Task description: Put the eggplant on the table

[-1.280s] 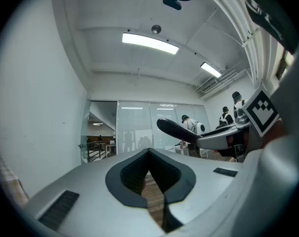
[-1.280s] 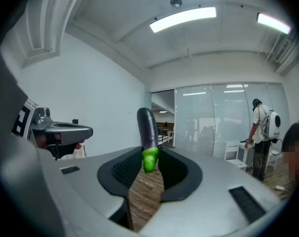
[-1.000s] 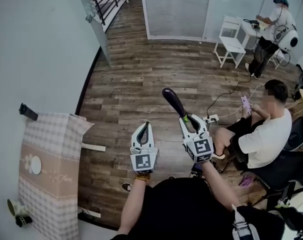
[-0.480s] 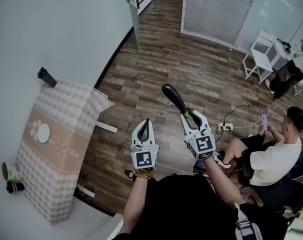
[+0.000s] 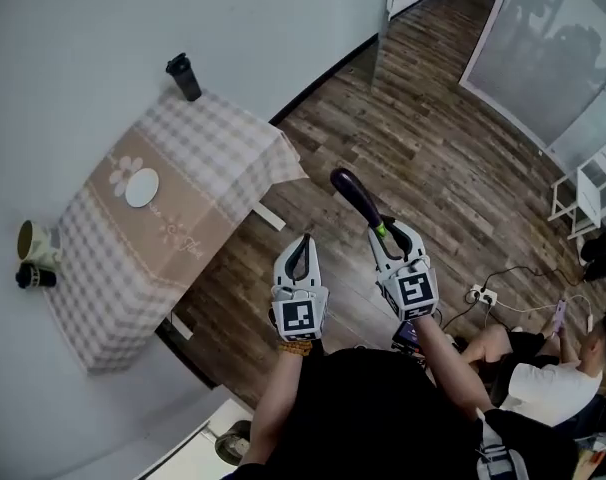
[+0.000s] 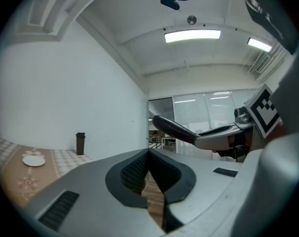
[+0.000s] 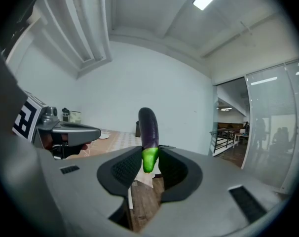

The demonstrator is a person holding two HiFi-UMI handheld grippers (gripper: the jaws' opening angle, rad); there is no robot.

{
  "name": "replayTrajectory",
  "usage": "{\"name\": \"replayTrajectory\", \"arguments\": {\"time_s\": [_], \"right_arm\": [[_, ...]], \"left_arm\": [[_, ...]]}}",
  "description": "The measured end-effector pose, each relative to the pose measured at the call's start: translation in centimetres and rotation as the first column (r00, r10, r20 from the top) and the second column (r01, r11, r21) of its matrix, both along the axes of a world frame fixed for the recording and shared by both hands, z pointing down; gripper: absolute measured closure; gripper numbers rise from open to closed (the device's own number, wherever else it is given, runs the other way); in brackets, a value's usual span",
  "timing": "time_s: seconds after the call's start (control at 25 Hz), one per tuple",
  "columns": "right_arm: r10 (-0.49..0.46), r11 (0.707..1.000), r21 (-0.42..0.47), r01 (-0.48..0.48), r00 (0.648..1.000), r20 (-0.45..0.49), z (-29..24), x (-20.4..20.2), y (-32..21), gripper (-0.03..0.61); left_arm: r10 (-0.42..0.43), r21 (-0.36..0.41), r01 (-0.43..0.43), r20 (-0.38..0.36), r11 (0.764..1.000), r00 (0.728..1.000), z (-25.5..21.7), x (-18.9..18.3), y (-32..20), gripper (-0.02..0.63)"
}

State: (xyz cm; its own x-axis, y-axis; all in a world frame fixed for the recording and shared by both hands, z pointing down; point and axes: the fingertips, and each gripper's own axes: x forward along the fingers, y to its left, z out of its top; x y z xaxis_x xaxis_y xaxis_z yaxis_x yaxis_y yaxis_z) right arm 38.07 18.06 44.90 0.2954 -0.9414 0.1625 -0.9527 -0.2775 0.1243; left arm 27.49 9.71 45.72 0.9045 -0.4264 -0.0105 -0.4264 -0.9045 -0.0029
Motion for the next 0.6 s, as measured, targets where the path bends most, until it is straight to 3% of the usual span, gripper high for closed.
{"name": "replayTrajectory", "arguments": {"time_s": [0.24, 0.6], "right_arm": [[-0.146, 0.988, -0.041, 0.148, 0.989, 0.038, 2.1, -6.0, -7.6, 0.465], [-0.358, 0.929, -0.071, 0.362, 0.932, 0.065, 5.0, -15.4, -14.6, 0.465]], "left_arm": [[-0.144, -0.016, 0.145, 0.034, 0.989, 0.989, 1.2, -6.6, -5.9, 0.611], [-0.343, -0.036, 0.345, 0.051, 0.938, 0.938, 3.4, -16.4, -10.5, 0.611]]}}
